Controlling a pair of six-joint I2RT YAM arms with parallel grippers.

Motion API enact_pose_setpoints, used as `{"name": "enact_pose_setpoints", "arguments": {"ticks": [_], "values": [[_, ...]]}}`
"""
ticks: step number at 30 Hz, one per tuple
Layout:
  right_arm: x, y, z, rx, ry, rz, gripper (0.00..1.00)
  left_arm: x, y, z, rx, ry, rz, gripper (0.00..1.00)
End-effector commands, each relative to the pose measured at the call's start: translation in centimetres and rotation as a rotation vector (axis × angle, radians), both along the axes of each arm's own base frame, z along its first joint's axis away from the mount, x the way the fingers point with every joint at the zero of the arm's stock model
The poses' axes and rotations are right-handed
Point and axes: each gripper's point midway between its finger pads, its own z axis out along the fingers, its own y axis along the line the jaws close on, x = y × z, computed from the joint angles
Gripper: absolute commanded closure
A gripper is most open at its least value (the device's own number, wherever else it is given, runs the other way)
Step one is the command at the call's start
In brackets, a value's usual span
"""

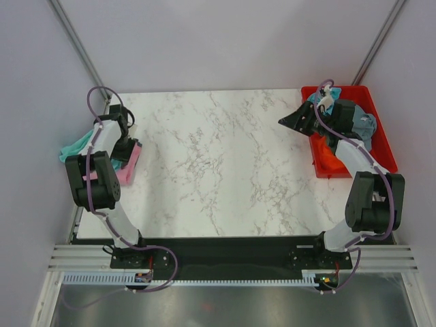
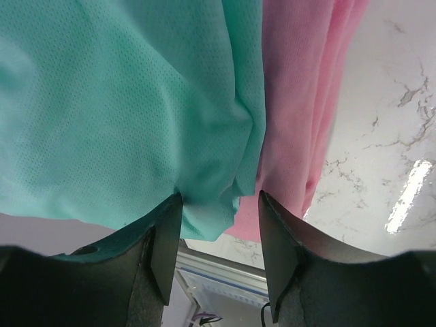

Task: Fold and stack the t-shirts
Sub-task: Neatly place the folded tshirt to the corner

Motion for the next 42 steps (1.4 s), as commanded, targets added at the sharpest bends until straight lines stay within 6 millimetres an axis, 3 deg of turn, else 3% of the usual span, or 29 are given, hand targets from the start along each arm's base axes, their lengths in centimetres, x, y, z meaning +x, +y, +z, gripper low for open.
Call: {"name": "enact_pose_setpoints", "arguments": {"ticks": [1, 5, 6, 9, 11, 12, 17, 18, 30, 42], "values": [[1.2, 0.0, 2.3, -0.003, -0.082, 0.015, 0.21, 0.4, 0.8, 0.2, 0.041, -0.01, -0.002, 0.44], [1.3, -0.1, 2.3, 0.002, -0.082, 0.011, 0.21, 0.2, 0.8, -0.1, 0.046, 0.005, -0.008, 0.55], [1.3, -0.1, 2.3, 0.001, -0.083, 0.012, 0.21, 0.2, 0.8, -0.1, 0.047, 0.004, -0.011, 0.64], [1.2, -0.1, 2.2, 0.003, -0.081, 0.011, 0.21, 0.1, 0.7, 0.1, 0.041, 0.0, -0.01, 0.77], [1.2, 0.0, 2.2, 0.003, -0.082, 0.014, 0.21, 0.0, 0.7, 0.1, 0.039, -0.001, -0.009, 0.79], [1.2, 0.0, 2.1, 0.005, -0.079, 0.012, 0.21, -0.1, 0.6, 0.1, 0.038, 0.001, -0.01, 0.85], [1.2, 0.1, 2.1, 0.017, -0.079, 0.01, 0.21, -0.7, 0.3, 0.2, 0.024, 0.003, -0.013, 0.9], [1.2, 0.1, 2.1, 0.02, -0.08, 0.009, 0.21, -0.7, 0.1, 0.2, 0.012, 0.003, -0.017, 0.98], [1.5, 0.2, 2.3, 0.048, -0.083, 0.01, 0.21, -1.6, -3.2, 1.7, -0.008, -0.022, -0.105, 0.98], [2.0, 0.2, 2.9, 0.058, -0.091, 0.001, 0.21, -1.1, -3.9, 2.6, -0.026, -0.059, -0.117, 0.98]]}}
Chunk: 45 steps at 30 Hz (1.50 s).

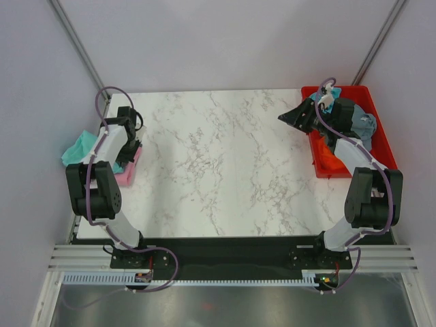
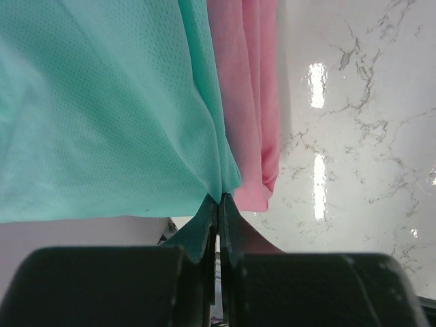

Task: Fold and stack the t-shirts
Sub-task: Neatly place the folded tshirt to the corner

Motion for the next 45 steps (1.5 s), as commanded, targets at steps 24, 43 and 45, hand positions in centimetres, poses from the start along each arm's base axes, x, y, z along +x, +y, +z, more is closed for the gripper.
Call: {"name": "enact_pose_setpoints", "arguments": {"ticks": [24, 43, 45], "values": [[0.3, -2.3, 5.0, -0.254, -0.183, -0.045, 0.19, 3.8, -9.3, 13.5, -0.292, -0.448, -0.125, 0.01], [-9.8, -18.1, 3.5, -0.876, 0.237, -0.765, 0.02, 4.0, -16.6, 20.5, -0.741, -0.876, -0.215, 0.01], [-11.1, -18.3, 3.3, -0.884, 0.239, -0.785, 0.02, 3.7, -16.8, 20.8, -0.775, -0.904, -0.191, 0.01]]}}
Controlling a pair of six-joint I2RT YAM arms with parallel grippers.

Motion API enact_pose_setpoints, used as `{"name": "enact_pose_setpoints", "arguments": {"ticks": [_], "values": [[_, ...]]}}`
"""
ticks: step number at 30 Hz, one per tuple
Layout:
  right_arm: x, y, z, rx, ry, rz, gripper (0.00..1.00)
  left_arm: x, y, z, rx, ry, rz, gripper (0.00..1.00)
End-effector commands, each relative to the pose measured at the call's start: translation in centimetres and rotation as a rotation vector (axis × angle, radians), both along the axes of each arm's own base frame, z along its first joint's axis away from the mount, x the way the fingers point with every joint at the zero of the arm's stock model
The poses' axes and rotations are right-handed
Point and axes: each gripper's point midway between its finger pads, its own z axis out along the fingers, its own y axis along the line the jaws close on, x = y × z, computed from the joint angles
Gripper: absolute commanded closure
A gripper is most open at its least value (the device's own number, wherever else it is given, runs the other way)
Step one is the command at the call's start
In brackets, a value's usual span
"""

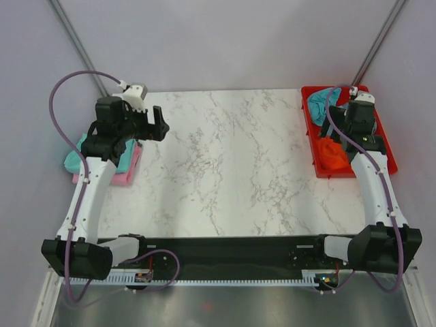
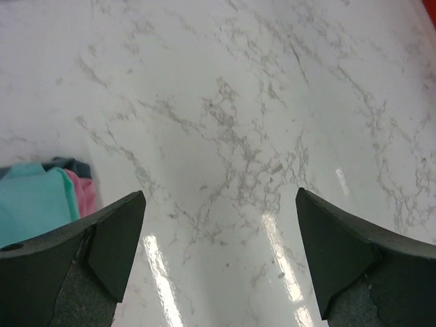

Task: Fold and stack the t-shirts
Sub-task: Neatly place the folded tshirt to the corner

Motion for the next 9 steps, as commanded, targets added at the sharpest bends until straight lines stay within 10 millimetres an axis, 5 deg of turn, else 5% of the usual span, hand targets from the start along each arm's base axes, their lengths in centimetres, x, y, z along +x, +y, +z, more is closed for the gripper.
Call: {"name": "enact_pose_setpoints", "arguments": {"ticks": [1, 9], "values": [[-4.0, -2.8, -0.2, -0.087, 0.05, -0.169, 0.02, -0.2, -0.5, -0.5, -0.109, 0.011, 0.024, 0.01], [-5.0, -1.6, 1.0, -0.073, 0.004, -0.086, 0.02, -0.8, -0.2, 3.5, -0.129, -0.083, 0.026, 0.01]]}}
